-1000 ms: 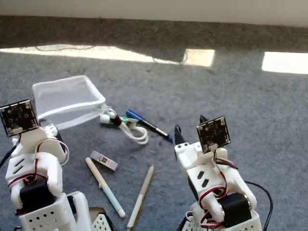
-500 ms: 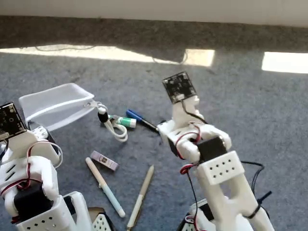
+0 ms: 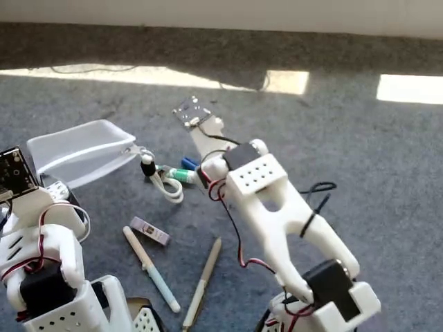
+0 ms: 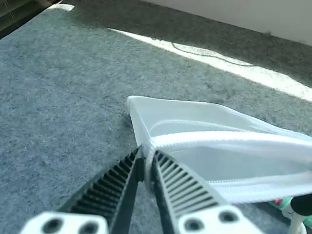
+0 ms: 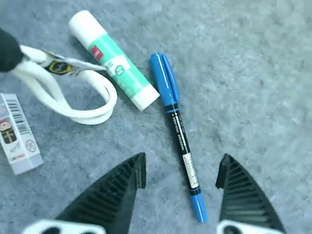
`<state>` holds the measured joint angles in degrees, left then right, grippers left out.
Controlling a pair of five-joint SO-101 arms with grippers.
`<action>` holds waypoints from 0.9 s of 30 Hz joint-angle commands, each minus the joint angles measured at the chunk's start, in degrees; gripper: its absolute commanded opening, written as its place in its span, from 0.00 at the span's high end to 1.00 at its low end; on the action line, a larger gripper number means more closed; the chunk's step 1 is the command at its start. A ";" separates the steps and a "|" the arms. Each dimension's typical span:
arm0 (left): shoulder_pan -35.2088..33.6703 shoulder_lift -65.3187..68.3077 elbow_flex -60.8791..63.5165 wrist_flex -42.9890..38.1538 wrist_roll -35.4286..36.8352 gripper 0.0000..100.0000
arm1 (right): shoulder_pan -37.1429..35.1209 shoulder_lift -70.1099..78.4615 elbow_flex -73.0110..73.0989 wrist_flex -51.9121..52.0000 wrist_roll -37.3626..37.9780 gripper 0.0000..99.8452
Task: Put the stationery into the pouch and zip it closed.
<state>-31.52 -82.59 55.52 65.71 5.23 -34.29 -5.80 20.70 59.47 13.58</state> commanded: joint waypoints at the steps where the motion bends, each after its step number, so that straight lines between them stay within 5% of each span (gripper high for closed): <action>1: -0.66 -0.22 -1.10 0.09 0.70 0.99 | -1.80 7.16 -7.87 -0.04 0.88 0.77; 19: -0.75 -0.22 -1.10 0.09 0.70 0.99 | 2.51 31.78 -26.86 -0.04 0.88 0.77; 27: -0.75 -0.22 -1.10 0.09 0.70 0.99 | 3.74 39.34 -31.69 0.40 0.97 0.94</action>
<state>-31.52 -82.59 55.52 65.71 5.23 -30.95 32.35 -8.48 59.47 13.76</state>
